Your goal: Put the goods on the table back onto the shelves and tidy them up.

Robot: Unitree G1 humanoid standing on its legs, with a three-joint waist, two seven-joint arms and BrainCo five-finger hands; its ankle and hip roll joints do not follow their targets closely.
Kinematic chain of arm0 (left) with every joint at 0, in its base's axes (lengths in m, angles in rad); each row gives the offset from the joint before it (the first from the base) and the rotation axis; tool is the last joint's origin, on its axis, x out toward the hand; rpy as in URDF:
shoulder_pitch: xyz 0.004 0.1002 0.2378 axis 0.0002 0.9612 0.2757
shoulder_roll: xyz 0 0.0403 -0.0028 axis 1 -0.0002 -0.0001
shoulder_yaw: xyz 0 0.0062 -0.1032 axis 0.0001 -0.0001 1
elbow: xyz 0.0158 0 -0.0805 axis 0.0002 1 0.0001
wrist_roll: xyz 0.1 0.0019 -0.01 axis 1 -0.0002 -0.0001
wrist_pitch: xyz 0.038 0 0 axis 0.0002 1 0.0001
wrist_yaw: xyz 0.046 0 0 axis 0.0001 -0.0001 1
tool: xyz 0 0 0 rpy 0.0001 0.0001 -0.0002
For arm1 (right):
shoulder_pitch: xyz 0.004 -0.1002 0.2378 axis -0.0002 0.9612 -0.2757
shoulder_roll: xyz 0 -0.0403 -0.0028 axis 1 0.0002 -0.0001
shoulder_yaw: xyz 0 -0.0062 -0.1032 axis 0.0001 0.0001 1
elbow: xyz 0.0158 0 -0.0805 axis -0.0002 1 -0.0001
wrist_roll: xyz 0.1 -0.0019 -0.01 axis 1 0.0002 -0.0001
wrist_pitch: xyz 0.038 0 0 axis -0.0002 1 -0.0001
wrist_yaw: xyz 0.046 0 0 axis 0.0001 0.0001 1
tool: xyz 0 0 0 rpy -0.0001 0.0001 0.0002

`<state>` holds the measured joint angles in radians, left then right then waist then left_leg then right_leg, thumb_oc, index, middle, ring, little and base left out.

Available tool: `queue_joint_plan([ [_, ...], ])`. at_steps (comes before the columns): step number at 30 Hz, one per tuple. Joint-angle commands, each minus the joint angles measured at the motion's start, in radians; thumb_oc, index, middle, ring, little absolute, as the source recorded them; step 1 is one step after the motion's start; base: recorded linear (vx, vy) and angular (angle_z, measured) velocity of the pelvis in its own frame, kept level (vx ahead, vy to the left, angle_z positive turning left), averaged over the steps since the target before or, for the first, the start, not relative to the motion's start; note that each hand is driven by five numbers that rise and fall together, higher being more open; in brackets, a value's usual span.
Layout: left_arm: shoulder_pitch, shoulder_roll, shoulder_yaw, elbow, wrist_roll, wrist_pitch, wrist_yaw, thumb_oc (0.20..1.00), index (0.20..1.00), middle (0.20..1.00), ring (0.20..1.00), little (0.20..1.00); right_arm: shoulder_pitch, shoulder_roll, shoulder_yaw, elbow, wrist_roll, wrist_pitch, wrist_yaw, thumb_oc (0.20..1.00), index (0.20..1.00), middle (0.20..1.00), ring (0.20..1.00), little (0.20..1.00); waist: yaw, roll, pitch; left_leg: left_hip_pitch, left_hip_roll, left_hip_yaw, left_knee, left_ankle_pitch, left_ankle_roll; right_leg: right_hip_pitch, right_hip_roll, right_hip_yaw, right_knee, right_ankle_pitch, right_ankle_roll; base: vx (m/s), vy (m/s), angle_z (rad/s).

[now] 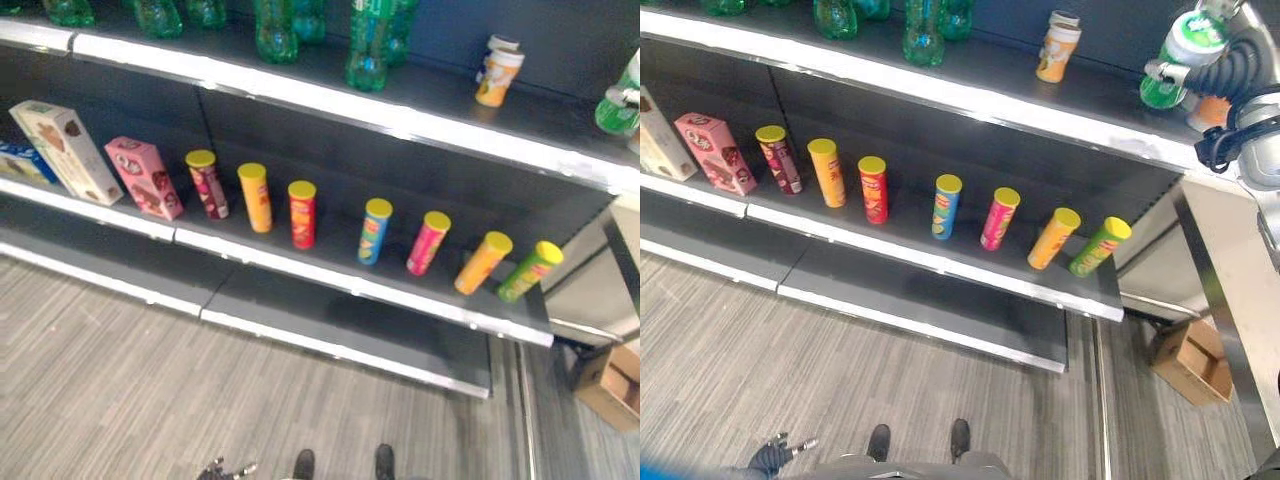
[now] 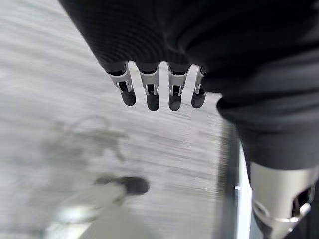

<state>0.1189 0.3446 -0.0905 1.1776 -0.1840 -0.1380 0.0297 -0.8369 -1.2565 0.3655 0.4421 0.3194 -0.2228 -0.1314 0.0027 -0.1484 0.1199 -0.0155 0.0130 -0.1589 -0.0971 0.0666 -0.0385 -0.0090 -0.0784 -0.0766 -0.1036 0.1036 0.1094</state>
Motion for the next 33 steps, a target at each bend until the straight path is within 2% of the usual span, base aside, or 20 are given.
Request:
queue_joint_plan([
  [1,-0.039,0.038,-0.02,-0.007,-0.031,-0.017,0.001,1.0,1.0,1.0,1.0,1.0,-0.167,-0.031,0.031,0.065,0.07,-0.012,-0.012,0.2,0.2,0.2,0.2,0.2,0.022,-0.01,-0.032,0.038,0.083,0.027,0.013,-0.075,-0.085,0.006,-0.027,0.016,0.041,-0.076,0.043,0.06,-0.137,0.37],
  [5,-0.038,0.026,-0.03,-0.011,-0.049,-0.015,-0.001,1.0,1.0,1.0,1.0,1.0,-0.26,-0.001,0.114,0.132,0.102,0.001,0.008,0.2,0.2,0.2,0.2,0.2,0.027,-0.005,-0.044,0.027,0.101,-0.003,0.01,-0.06,-0.105,0.029,-0.012,-0.032,0.04,-0.099,0.028,0.06,-0.153,0.32],
  [10,-0.045,0.015,-0.046,-0.034,-0.069,-0.013,0.004,1.0,1.0,1.0,1.0,1.0,-0.32,0.031,0.147,0.196,0.145,0.014,0.015,0.2,0.2,0.2,0.2,0.2,0.035,0.003,-0.044,0.005,0.106,0.009,0.01,-0.034,-0.119,0.058,-0.013,-0.098,0.038,-0.118,0.02,0.04,-0.104,0.41],
  [13,-0.039,0.006,-0.058,-0.046,-0.07,-0.012,0.006,1.0,1.0,1.0,1.0,1.0,-0.384,0.092,0.206,0.25,0.128,0.036,0.025,0.2,0.2,0.2,0.2,0.2,0.04,0.014,-0.053,0.017,0.109,0.027,0.01,-0.039,-0.119,0.078,-0.009,-0.1,0.035,-0.123,0.014,0.04,-0.047,0.44],
  [22,-0.044,0.004,-0.085,-0.079,-0.08,-0.012,0.006,1.0,1.0,1.0,1.0,1.0,-0.406,0.179,0.214,0.322,0.092,0.052,0.014,0.2,0.2,0.2,0.2,0.2,0.043,0.025,-0.058,0.028,0.114,0.038,0.01,-0.041,-0.119,0.085,-0.007,-0.106,0.035,-0.13,0.008,0.01,-0.014,-0.03],
  [27,-0.052,0.003,-0.098,-0.094,-0.085,-0.016,0.008,1.0,1.0,1.0,1.0,1.0,-0.455,0.263,0.252,0.465,-0.045,0.084,-0.015,0.2,0.2,0.2,0.2,0.2,0.058,0.035,-0.064,0.035,0.111,0.046,0.01,-0.044,-0.117,0.092,-0.009,-0.103,0.026,-0.127,0.01,0.0,-0.003,-0.01],
  [33,-0.074,0.0,-0.119,-0.106,-0.098,-0.021,0.015,1.0,1.0,1.0,1.0,1.0,-0.47,0.328,0.245,0.563,-0.083,0.103,-0.023,0.2,0.2,0.2,0.2,0.2,0.072,0.046,-0.069,0.031,0.106,0.032,0.01,-0.043,-0.117,0.101,-0.011,-0.119,0.026,-0.134,0.008,0.0,-0.002,0.01],
])
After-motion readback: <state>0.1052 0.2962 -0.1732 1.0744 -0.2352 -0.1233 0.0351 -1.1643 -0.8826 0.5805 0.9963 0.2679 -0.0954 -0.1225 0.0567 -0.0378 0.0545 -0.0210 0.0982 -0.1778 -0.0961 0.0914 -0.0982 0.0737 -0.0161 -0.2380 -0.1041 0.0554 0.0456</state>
